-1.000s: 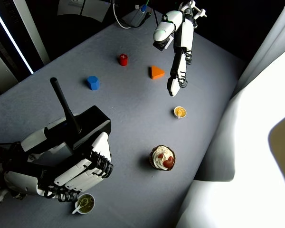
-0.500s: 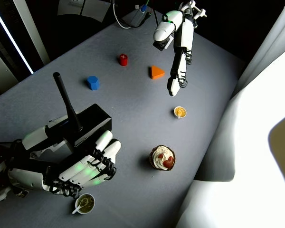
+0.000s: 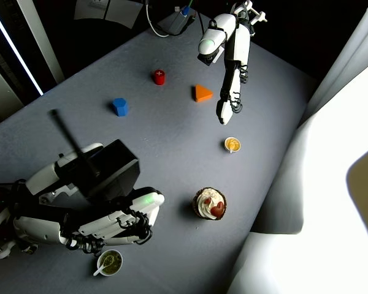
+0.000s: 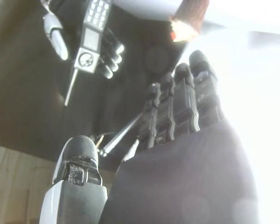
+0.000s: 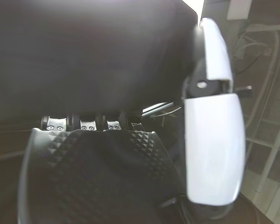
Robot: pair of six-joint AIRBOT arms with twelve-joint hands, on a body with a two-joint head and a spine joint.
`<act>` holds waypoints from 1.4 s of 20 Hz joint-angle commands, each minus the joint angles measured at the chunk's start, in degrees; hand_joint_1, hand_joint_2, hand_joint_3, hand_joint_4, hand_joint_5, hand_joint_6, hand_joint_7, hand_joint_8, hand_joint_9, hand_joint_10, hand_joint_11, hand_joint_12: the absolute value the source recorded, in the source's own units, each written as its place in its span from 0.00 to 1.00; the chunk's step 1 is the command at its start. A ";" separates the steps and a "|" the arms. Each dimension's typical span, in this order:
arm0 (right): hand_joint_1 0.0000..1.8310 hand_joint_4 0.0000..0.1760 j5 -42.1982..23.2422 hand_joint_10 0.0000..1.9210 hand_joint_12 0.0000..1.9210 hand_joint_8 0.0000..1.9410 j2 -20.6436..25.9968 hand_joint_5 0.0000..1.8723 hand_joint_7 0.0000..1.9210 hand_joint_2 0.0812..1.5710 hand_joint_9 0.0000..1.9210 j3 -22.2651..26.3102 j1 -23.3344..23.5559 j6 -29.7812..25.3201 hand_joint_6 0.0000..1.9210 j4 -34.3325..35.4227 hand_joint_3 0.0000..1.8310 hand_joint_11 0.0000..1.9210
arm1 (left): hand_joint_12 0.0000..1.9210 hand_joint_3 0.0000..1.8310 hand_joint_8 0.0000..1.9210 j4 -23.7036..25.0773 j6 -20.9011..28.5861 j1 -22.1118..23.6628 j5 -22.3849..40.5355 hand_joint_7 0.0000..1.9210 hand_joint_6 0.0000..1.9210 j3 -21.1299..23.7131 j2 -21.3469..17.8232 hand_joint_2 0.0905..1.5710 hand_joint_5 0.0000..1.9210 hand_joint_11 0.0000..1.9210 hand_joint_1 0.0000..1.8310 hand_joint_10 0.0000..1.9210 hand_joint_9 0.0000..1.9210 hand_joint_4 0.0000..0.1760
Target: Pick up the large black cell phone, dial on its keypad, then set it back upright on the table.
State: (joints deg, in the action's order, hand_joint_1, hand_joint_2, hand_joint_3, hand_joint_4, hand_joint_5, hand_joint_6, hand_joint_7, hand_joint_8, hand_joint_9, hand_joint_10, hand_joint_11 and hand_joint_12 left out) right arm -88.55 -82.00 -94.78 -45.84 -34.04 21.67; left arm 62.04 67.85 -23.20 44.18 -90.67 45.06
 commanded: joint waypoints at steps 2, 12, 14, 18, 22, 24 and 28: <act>0.23 0.71 -6.78 0.00 0.02 0.00 0.91 0.01 0.00 0.53 0.00 -0.19 -0.01 -0.63 0.00 0.54 0.00 0.00 | 0.16 0.00 0.00 -4.26 0.57 1.70 3.53 0.05 0.00 0.30 -0.61 0.77 0.06 0.00 0.00 0.00 0.04 0.00; 0.03 0.76 -8.37 0.00 0.00 0.00 6.14 0.00 0.00 0.53 0.00 3.50 -0.87 -1.32 0.00 -3.88 0.00 0.00 | 0.16 0.00 0.00 -4.20 0.57 1.51 3.54 0.06 0.00 0.62 -0.69 0.76 0.06 0.00 0.00 0.00 0.04 0.00; 0.03 0.77 -9.17 0.00 0.00 0.00 9.29 0.00 0.00 0.53 0.00 6.57 -2.69 -1.28 0.00 -4.14 0.00 0.00 | 0.16 0.00 0.00 -4.18 0.57 0.99 3.54 0.06 0.00 1.02 -0.81 0.76 0.06 0.00 0.00 0.00 0.04 0.00; 0.05 0.70 -10.89 0.00 0.00 0.00 15.16 0.00 0.00 0.53 0.00 10.87 -5.43 -0.59 0.00 -4.04 0.00 0.00 | 0.17 0.00 0.00 -4.20 0.57 0.79 3.54 0.06 0.00 1.53 -0.99 0.77 0.07 0.00 0.00 0.00 0.04 0.00; 0.07 0.71 -12.48 0.00 0.00 0.00 26.01 0.00 0.00 0.53 0.00 19.07 -10.02 -0.21 0.00 -2.87 0.00 0.00 | 0.09 0.00 0.00 -4.20 0.57 0.55 3.54 0.03 0.00 2.07 -1.03 0.76 0.06 0.00 0.00 0.00 0.03 0.01; 0.04 0.73 -12.48 0.00 0.00 0.00 32.59 0.00 0.00 0.54 0.00 24.21 -13.67 -0.21 0.00 0.31 0.00 0.00 | 0.13 0.00 0.00 -4.21 0.57 0.13 3.54 0.05 0.00 1.93 -1.05 0.76 0.07 0.00 0.00 0.00 0.04 0.10; 0.02 0.73 -12.48 0.00 0.00 0.00 43.96 0.00 0.00 0.58 0.00 39.66 -26.91 -0.22 0.00 5.76 0.01 0.00 | 0.18 0.00 0.00 -4.22 0.57 0.15 3.54 0.06 0.00 1.84 -1.18 0.74 0.08 0.00 0.00 0.00 0.06 0.15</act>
State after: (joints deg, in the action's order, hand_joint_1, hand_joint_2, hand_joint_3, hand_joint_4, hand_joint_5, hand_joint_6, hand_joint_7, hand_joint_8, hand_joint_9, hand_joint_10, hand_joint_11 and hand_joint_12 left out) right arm -94.06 -37.76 -53.87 -73.91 -33.78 26.98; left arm 62.02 67.85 -24.34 43.94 -88.97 44.38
